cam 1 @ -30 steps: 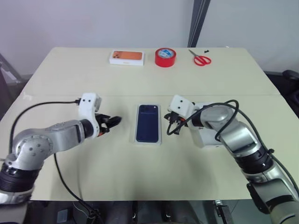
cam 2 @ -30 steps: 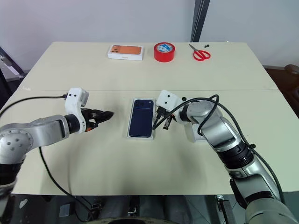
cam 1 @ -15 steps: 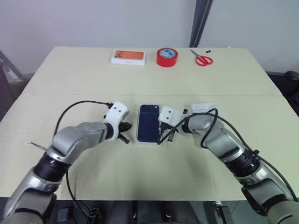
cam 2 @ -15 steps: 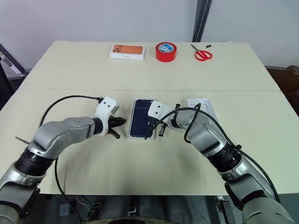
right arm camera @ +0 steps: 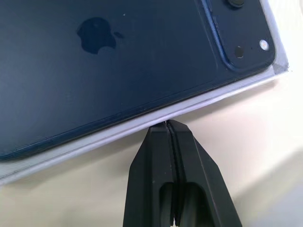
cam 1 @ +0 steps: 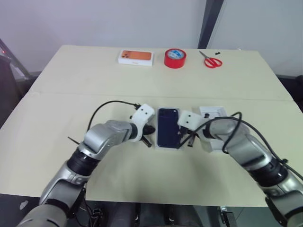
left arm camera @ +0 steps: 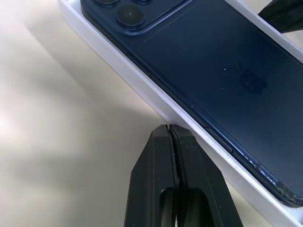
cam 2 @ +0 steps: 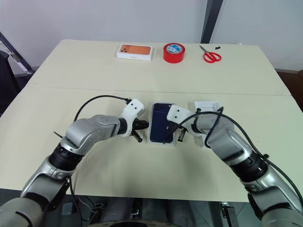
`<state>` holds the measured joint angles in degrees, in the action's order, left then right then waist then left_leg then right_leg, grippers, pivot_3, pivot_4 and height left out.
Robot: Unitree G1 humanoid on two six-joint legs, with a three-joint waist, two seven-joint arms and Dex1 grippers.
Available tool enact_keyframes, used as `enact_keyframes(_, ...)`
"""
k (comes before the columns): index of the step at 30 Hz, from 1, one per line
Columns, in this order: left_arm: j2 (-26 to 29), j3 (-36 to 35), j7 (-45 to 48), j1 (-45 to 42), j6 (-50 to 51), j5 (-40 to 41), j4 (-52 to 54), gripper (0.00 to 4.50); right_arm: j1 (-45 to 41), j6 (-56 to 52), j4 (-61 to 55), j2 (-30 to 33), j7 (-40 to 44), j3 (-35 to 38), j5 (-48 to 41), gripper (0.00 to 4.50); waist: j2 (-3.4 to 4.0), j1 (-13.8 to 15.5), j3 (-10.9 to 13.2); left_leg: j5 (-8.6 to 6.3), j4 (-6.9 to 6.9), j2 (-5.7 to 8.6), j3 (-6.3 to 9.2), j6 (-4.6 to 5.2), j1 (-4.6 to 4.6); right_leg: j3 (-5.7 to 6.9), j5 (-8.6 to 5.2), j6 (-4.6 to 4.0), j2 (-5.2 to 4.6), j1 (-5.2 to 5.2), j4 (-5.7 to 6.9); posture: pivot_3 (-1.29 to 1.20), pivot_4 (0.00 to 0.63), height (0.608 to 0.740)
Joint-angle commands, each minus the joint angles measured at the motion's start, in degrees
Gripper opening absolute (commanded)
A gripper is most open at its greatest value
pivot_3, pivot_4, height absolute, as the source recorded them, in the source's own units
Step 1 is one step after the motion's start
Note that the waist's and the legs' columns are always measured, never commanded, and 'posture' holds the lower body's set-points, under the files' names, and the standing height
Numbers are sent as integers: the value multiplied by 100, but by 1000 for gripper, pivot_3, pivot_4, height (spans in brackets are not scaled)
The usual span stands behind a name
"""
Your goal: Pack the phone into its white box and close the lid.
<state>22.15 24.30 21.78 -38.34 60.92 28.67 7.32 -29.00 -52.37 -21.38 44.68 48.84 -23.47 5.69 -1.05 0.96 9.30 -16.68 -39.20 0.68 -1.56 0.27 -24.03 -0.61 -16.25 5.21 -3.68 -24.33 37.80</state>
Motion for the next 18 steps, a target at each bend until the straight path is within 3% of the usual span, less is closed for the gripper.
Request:
enact_keyframes(1, -498, 480, 521, -246, -6, -18, -26, 70, 177, -80, -653, 156, 149, 236, -235, 0, 0, -17, 0, -3, 0, 0, 0, 5, 0, 0, 0, 0, 1, 0, 0, 0, 150, 725)
enact_keyframes(17, -663, 327, 1008, -202, 223, -490, -166, 70, 552, -340, -728, 808, 198, 863, -410, 0, 0, -21, 0, -2, 0, -3, 1, 5, 1, -1, -1, 1, 3, 0, 1, 0, 150, 725)
enact_keyframes(18, -638, 258, 999, -211, 206, -519, -206, 21, 553, -442, -755, 848, 269, 974, -533, 259, 0, -21, 0, -3, -1, -3, 0, 5, 1, -1, -1, 1, 3, 0, 1, 0, 150, 725)
